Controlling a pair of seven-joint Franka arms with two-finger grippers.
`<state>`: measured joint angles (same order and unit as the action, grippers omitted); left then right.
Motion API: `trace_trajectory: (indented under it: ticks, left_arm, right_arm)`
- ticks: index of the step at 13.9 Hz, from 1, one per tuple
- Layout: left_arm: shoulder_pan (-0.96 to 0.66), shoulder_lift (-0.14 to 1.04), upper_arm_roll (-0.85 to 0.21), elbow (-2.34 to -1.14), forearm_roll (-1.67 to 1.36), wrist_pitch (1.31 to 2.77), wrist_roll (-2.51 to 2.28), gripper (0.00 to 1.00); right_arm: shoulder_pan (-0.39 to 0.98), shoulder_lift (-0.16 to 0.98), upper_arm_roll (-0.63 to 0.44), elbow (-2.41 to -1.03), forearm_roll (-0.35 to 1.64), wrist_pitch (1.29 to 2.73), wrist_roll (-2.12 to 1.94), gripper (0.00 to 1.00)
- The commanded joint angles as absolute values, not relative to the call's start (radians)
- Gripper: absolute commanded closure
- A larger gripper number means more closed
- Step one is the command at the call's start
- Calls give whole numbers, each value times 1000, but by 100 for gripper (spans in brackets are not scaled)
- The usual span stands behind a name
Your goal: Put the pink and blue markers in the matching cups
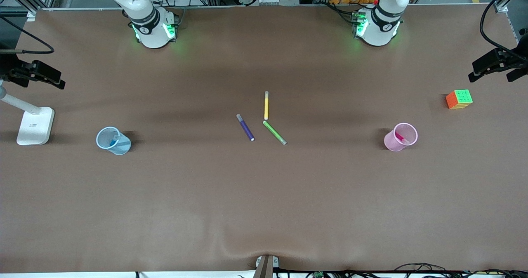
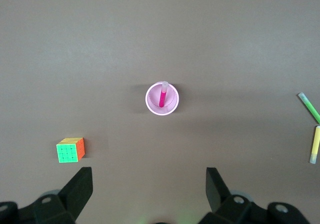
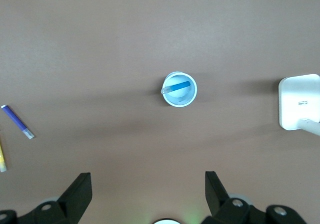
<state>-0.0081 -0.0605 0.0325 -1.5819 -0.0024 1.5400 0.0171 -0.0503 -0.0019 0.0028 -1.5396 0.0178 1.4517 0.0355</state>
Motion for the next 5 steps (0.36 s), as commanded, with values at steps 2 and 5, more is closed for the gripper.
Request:
trace_trajectory:
  ticks: [2,5]
  left_arm:
    - [-15,-64,31,-1585,18,1542,11,0]
    - [-14,-63,28,-1580,18,1542,11,0]
  right_arm:
    - [-72,-14,11,-1552,43,1442,34,0]
    - [-71,-18,11,-1551,43,1414,15,0]
